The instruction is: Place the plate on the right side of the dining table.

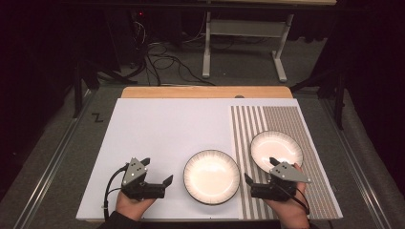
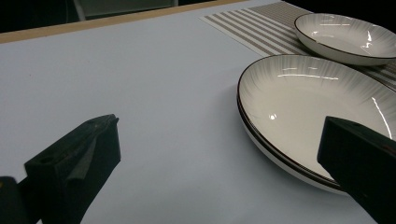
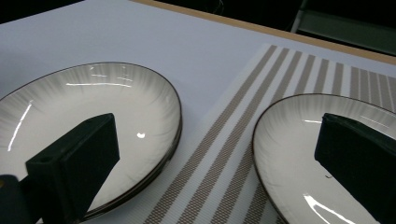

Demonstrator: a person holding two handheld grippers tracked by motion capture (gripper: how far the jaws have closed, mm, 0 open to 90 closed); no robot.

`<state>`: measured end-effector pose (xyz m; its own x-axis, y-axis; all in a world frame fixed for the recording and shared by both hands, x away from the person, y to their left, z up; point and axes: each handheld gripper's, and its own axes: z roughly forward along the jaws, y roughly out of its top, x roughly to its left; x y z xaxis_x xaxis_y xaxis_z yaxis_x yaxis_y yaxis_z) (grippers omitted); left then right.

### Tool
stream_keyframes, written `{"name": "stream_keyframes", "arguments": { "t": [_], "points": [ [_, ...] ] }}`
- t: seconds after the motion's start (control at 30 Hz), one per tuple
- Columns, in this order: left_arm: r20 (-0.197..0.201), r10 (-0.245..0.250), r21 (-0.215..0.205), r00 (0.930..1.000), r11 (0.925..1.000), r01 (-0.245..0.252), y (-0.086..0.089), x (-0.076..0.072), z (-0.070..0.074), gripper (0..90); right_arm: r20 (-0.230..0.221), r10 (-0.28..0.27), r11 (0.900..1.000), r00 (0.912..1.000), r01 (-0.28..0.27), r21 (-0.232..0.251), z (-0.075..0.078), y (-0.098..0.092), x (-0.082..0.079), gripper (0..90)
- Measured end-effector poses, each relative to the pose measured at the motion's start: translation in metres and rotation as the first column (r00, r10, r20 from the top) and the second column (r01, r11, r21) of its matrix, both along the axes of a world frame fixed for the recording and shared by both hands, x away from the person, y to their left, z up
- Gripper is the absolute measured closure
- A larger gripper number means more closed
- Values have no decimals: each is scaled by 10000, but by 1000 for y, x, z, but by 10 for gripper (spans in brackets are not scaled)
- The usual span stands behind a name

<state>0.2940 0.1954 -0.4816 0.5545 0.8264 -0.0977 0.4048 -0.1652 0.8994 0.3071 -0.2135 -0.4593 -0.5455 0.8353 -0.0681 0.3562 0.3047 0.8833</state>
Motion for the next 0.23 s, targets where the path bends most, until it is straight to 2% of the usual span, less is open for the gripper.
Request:
{"name": "stream_keyframes", "arguments": {
  "t": [0.1,0.23],
  "points": [
    [-4,39,-24,10000,10000,-39,2,0,0,6,-6,132,9999,9999,-132,-86,0,5,-4,6],
    [-13,90,20,10000,10000,-90,2,0,1,6,65,74,10000,10000,-74,-53,0,-1,-5,6]
  ]
}}
